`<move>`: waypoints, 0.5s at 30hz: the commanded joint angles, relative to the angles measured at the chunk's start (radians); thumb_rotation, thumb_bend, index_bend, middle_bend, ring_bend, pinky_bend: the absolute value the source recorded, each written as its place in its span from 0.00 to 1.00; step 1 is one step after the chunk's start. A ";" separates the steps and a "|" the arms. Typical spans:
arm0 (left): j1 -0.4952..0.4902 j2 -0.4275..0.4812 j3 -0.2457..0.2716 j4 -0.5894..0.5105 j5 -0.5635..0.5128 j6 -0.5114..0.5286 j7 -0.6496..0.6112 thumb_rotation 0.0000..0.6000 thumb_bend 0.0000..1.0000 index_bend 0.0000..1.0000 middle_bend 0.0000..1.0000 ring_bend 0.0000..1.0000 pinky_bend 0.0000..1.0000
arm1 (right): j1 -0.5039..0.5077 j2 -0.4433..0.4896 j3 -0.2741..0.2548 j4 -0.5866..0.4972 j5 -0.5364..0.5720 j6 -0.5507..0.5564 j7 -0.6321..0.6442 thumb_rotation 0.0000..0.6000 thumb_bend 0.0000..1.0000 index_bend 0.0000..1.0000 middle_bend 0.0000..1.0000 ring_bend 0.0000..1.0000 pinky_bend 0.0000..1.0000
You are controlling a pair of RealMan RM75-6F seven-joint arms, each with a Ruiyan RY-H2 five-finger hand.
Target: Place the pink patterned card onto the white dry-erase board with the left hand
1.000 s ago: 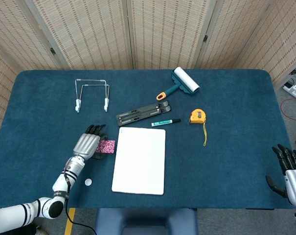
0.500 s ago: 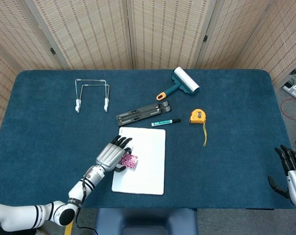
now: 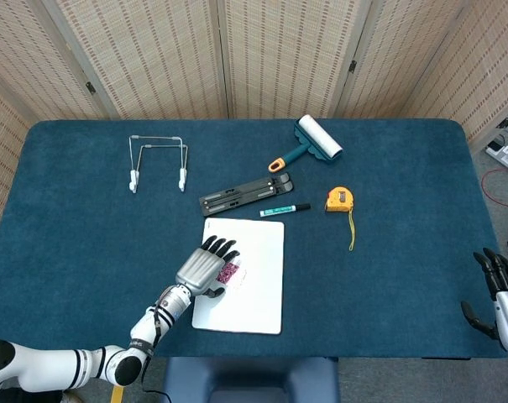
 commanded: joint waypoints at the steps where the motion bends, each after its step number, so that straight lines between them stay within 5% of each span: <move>1: 0.014 0.028 0.004 -0.030 0.021 0.021 -0.024 1.00 0.31 0.17 0.08 0.06 0.00 | 0.001 0.001 0.001 -0.001 -0.001 -0.001 0.000 1.00 0.36 0.07 0.08 0.05 0.00; 15: 0.160 0.219 0.127 -0.086 0.322 0.184 -0.217 1.00 0.31 0.37 0.10 0.08 0.00 | 0.012 0.000 -0.001 -0.015 -0.016 -0.008 -0.019 1.00 0.36 0.07 0.08 0.05 0.00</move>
